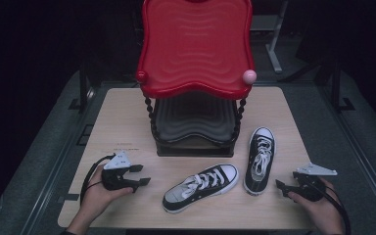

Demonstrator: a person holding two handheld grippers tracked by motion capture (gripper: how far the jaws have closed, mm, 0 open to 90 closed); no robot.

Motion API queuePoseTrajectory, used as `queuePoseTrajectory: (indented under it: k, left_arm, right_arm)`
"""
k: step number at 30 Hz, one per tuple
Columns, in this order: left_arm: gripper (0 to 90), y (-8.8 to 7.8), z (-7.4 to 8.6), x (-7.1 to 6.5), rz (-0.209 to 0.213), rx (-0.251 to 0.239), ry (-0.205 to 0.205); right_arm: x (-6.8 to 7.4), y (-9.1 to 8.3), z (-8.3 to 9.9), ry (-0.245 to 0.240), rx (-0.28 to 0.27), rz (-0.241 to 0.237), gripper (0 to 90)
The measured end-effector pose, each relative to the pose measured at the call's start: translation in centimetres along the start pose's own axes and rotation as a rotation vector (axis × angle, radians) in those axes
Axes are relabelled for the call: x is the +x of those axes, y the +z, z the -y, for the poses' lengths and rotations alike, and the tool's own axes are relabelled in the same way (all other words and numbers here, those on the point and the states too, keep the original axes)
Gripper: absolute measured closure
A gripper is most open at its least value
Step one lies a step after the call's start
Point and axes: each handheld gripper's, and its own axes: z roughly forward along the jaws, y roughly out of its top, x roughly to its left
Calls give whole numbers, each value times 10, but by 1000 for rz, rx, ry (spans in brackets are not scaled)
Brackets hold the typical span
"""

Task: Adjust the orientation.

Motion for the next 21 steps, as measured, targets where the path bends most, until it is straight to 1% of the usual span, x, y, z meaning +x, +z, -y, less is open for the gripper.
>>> queuePoseTrajectory:
  k: [6, 8, 11, 14, 16, 20, 21]
  left_arm:
    - [422, 16, -35, -20, 93, -23, 75]
    - [426, 22, -46, -27, 126, -32, 93]
    - [442, 34, -59, -36, 163, -29, 130]
    - [495, 46, -69, -43, 206, -17, 166]
    - [513, 54, -73, -47, 217, -14, 179]
    - [607, 68, -78, -51, 240, 13, 195]
    - [632, 71, -79, -52, 246, 19, 193]
  right_arm:
    - [1, 0, 0, -4, 0, 4, 247]
    - [1, 0, 0, -5, 0, 4, 244]
    - [1, 1, 0, -7, -2, 5, 242]
    - [1, 1, 1, -8, -3, 4, 240]
    - [1, 1, 1, -8, -5, 4, 238]
    - [1, 1, 1, -10, -7, 3, 236]
    - [1, 1, 1, -10, -8, 3, 235]
